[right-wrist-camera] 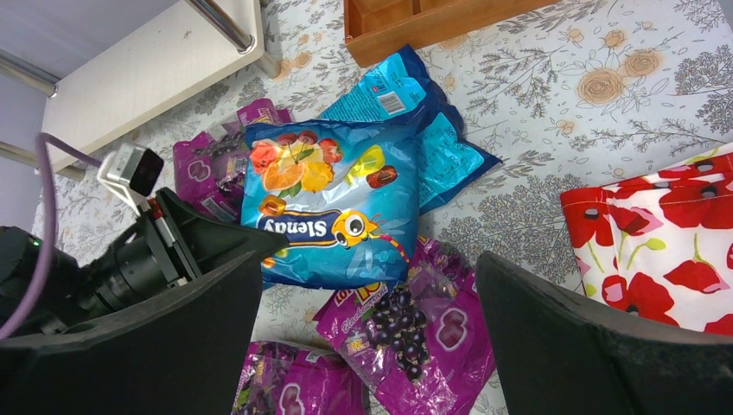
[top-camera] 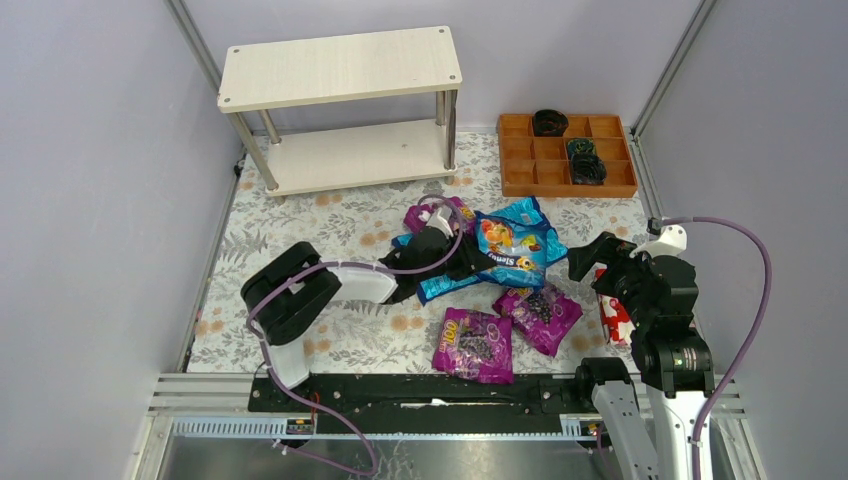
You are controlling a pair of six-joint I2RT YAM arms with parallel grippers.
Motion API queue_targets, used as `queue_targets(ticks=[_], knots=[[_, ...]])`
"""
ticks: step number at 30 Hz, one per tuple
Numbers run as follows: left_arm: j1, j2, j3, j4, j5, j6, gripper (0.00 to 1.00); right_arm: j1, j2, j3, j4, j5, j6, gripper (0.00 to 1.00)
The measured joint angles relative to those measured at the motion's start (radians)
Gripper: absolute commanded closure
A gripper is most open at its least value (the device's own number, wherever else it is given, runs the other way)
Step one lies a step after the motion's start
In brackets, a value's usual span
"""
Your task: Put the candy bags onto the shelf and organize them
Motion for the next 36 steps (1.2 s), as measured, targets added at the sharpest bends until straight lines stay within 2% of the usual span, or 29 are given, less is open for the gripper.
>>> queue_targets(ticks=[9, 14, 20, 29, 33, 36], knots=[[-0.019, -0.099, 0.130, -0.229, -0.028, 0.154, 1.00, 0.000, 0.000, 0.000, 0.001, 0.000, 0.000, 0.00], [-0.019, -0.110, 0.238, -0.371, -0.037, 0.214, 1.00, 0.000, 0.000, 0.000, 0.001, 0.000, 0.000, 0.00], [-0.019, -0.109, 0.458, -0.568, -0.037, 0.303, 1.00, 0.000, 0.000, 0.000, 0.001, 0.001, 0.000, 0.00], [-0.012, -0.109, 0.774, -0.786, -0.072, 0.575, 1.00, 0.000, -0.002, 0.000, 0.001, 0.034, 0.002, 0.00], [0.011, -0.109, 0.925, -0.832, -0.080, 0.709, 1.00, 0.000, -0.003, 0.000, 0.001, 0.039, 0.002, 0.00], [0.046, -0.113, 1.002, -0.802, -0.077, 0.785, 1.00, 0.000, 0.004, 0.000, 0.001, 0.039, 0.002, 0.00]])
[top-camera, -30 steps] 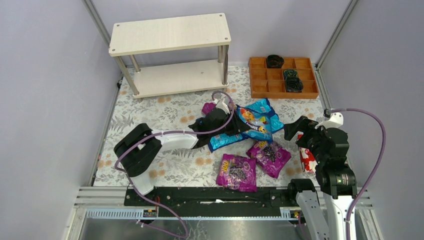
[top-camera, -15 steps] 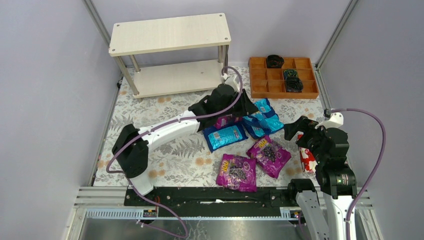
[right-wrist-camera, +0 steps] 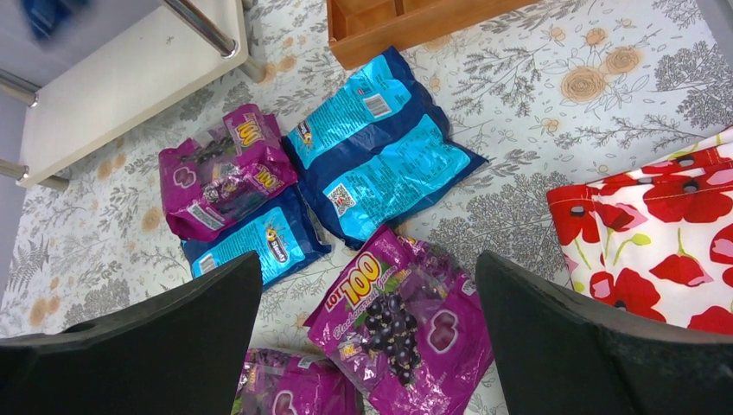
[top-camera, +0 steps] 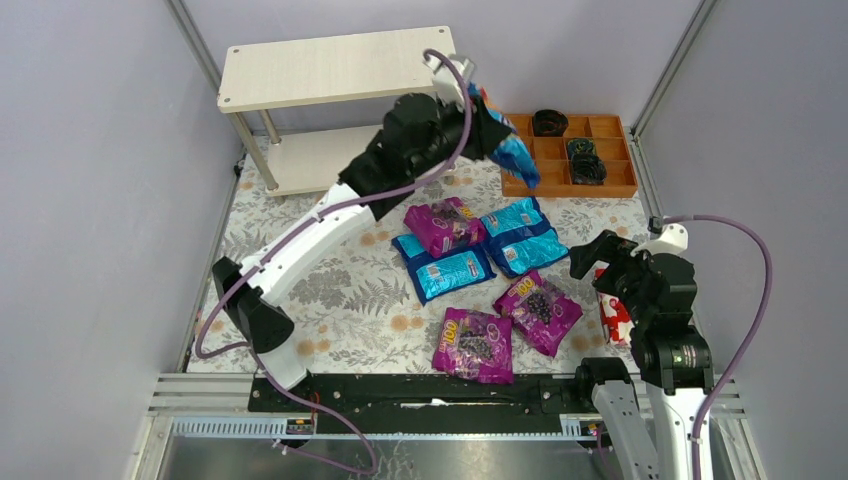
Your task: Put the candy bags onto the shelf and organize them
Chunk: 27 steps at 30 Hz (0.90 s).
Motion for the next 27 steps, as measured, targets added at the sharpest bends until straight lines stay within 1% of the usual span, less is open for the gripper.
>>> queue_targets(ticks=[2, 5, 8, 9, 11, 18, 22, 24, 27], knots=[[0.035, 0.005, 0.053, 0.014, 0.007, 0.029, 1.00, 0.000, 0.013, 0.000, 0.000, 0.000, 0.000, 0.00], [0.111, 0.062, 0.209, 0.010, 0.049, 0.026, 1.00, 0.000, 0.036, 0.000, 0.000, 0.000, 0.000, 0.00], [0.231, 0.164, 0.402, 0.052, 0.145, -0.042, 1.00, 0.000, 0.055, 0.000, 0.000, 0.003, 0.001, 0.00], [0.273, 0.192, 0.444, 0.081, 0.177, -0.072, 1.00, 0.000, 0.058, 0.000, 0.000, 0.007, 0.002, 0.00], [0.350, 0.233, 0.481, 0.151, 0.225, -0.134, 1.00, 0.000, 0.063, 0.000, 0.000, 0.014, 0.003, 0.00], [0.570, 0.338, 0.479, 0.346, 0.319, -0.377, 1.00, 0.000, 0.090, 0.000, -0.002, 0.018, 0.006, 0.00], [0.632, 0.399, 0.469, 0.434, 0.344, -0.478, 1.00, 0.000, 0.111, 0.000, -0.002, 0.018, 0.007, 0.00], [0.650, 0.416, 0.434, 0.478, 0.356, -0.512, 1.00, 0.000, 0.118, 0.000, -0.002, 0.018, 0.008, 0.00], [0.656, 0.418, 0.333, 0.548, 0.375, -0.545, 1.00, 0.000, 0.121, 0.000, -0.002, 0.018, 0.008, 0.00]])
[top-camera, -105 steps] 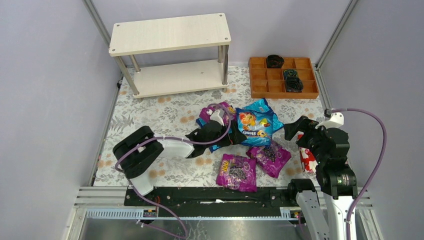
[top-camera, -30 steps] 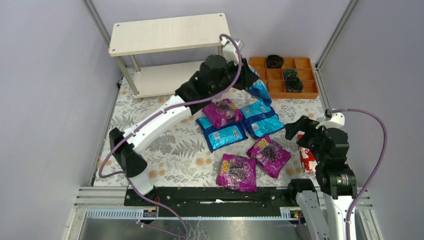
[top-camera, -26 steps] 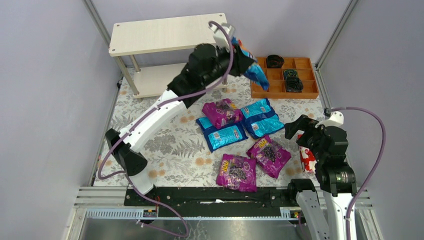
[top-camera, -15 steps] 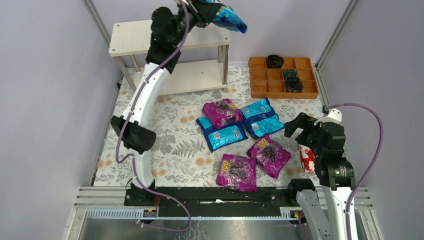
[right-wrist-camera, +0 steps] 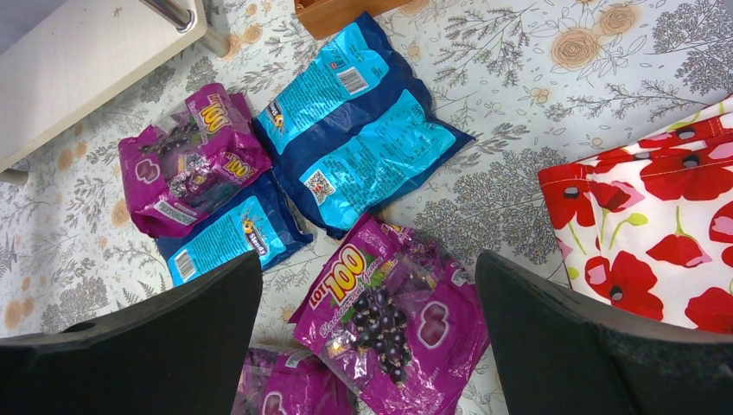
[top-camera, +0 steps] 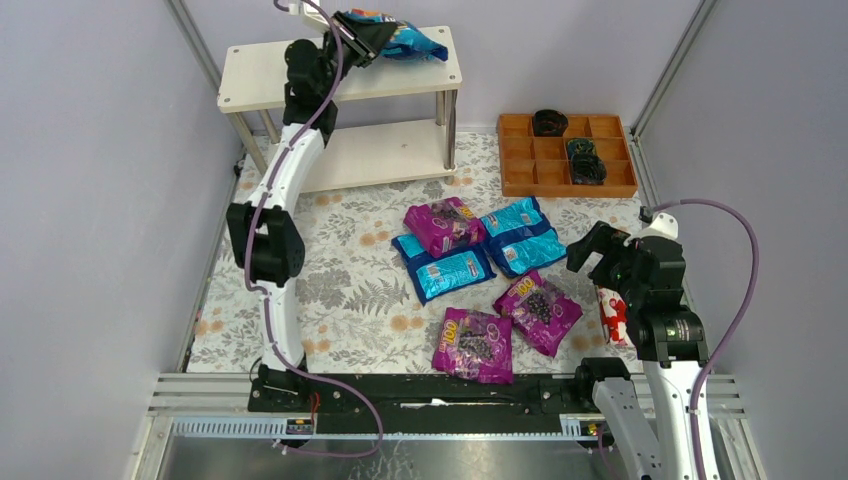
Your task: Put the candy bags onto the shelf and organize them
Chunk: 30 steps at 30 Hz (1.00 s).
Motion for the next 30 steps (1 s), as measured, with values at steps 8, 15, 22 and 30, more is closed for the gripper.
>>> queue_targets(ticks=[8, 15, 22, 30], knots=[[-0.006, -0.071, -0.263, 0.098, 0.023, -0.028, 1.00, 0.000, 0.005, 0.000, 0.000, -0.002, 0.000, 0.00], [0.031, -0.090, -0.274, 0.063, 0.128, -0.135, 1.00, 0.000, 0.019, 0.000, 0.000, -0.005, 0.000, 0.00], [0.060, -0.078, -0.242, 0.000, 0.208, -0.205, 1.00, 0.000, 0.019, 0.000, 0.001, -0.011, 0.000, 0.00], [0.061, -0.017, -0.153, -0.029, 0.243, -0.238, 1.00, 0.000, 0.006, 0.000, 0.001, -0.011, 0.000, 0.00]])
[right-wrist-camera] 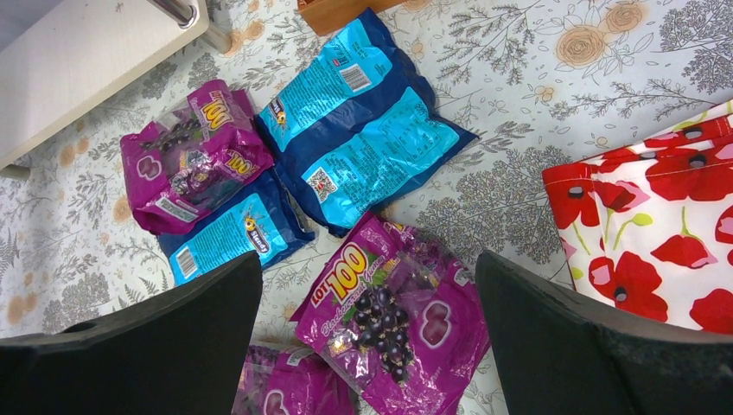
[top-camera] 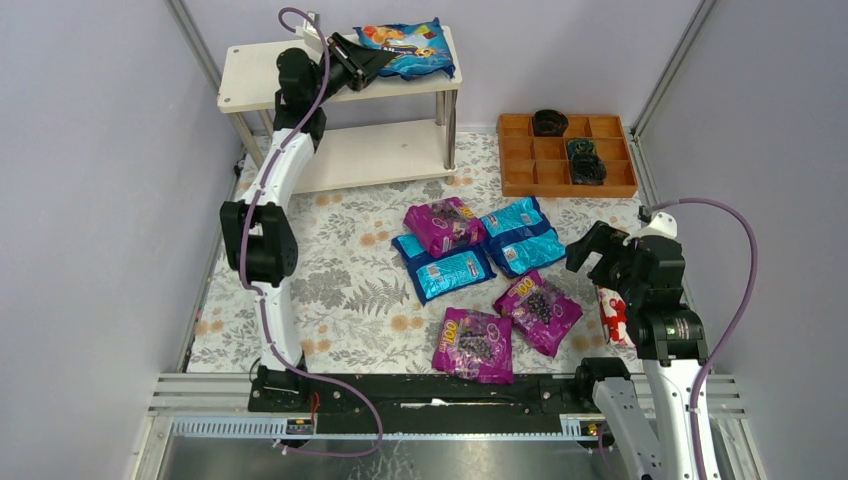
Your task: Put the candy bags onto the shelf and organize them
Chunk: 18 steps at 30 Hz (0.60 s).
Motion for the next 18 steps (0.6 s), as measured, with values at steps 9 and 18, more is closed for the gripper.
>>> queue_targets(ticks=[9, 18], knots=[[0.000, 0.040, 0.077, -0.060, -0.002, 0.032, 1.00, 0.000, 0.004, 0.000, 0.000, -0.003, 0.000, 0.00], [0.000, 0.086, 0.163, -0.117, -0.011, 0.076, 1.00, 0.000, 0.004, 0.000, 0.000, -0.016, 0.000, 0.00]])
